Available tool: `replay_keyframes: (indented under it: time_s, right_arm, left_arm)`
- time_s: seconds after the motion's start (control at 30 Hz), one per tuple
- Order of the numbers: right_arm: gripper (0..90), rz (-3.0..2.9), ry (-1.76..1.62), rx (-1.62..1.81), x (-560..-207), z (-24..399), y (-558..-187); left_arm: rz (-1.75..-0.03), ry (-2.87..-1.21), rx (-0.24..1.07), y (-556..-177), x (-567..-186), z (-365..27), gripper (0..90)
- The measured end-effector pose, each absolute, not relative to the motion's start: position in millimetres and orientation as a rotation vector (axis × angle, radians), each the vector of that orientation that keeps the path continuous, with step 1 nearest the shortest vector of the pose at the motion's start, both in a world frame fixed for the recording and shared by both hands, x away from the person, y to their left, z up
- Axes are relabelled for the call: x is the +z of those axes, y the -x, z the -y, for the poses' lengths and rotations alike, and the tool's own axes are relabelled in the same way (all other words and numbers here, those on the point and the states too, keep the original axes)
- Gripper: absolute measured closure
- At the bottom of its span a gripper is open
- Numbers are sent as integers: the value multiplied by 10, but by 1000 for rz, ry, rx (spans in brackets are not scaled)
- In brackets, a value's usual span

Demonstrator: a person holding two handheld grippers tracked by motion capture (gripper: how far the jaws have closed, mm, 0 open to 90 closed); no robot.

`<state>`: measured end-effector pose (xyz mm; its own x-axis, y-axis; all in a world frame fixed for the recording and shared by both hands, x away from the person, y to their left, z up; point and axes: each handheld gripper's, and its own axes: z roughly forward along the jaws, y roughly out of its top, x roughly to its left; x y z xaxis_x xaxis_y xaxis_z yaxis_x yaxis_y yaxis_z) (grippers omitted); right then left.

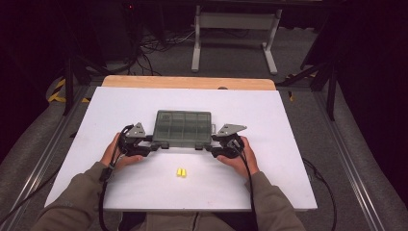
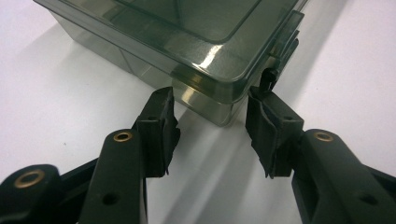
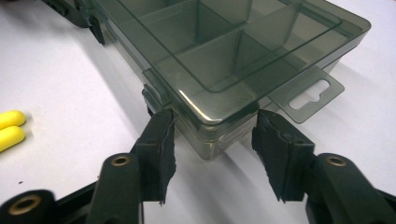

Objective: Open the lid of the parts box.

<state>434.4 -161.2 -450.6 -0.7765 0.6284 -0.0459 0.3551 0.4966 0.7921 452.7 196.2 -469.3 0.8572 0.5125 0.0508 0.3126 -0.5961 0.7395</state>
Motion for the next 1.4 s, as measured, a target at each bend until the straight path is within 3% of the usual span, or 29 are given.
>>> replay_keyframes:
  time_s: [0.6, 1.0, 1.3, 1.4]
  right_arm:
    - [598, -2413, -798, 1183, -4478, 1646, -4320]
    - [738, -2358, -747, 1220, -4395, 1701, -4258]
    - [894, -2283, -687, 1248, -4374, 1707, -4214]
    - [900, -2255, -677, 1255, -4375, 1701, -4208]
  left_arm:
    - [-594, -2252, 336, -4505, -4677, -2047, 555]
    - [-521, -2161, 389, -4388, -4520, -2257, 892]
    - [-462, -2095, 463, -4362, -4506, -2135, 900]
    - [-478, -2070, 499, -4372, -4500, -2111, 863]
